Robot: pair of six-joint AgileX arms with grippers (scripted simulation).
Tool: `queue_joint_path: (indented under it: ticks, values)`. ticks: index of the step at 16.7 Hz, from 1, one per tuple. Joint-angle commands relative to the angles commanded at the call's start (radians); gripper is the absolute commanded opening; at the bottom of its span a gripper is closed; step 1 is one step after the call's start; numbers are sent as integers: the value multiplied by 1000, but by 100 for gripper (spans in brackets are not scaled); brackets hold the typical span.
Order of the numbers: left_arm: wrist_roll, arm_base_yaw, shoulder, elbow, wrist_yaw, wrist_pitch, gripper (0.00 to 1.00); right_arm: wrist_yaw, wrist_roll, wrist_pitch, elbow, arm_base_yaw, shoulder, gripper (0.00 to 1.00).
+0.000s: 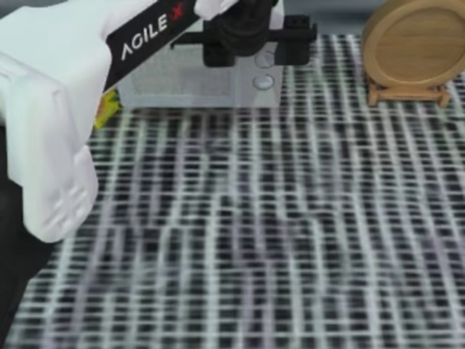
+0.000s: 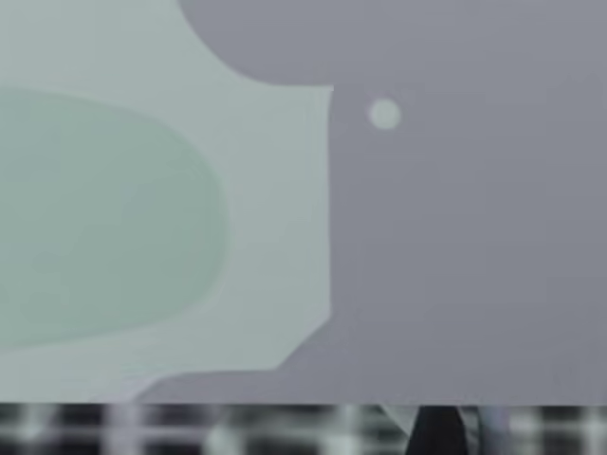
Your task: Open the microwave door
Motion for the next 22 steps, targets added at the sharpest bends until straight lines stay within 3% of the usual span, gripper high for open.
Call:
queue_joint_path:
  ticks: [2,9,10,22]
  values:
    - [0,0,0,0,0,0,0,0,0,0,0,0,0,100]
    - [0,0,0,0,0,0,0,0,0,0,0,0,0,100]
    - [-8,-35,-25,-22,21,5,0,0,0,0,0,0,0,100]
    - [-29,-30,-138,-241,-15,94,0,0,0,0,0,0,0,100]
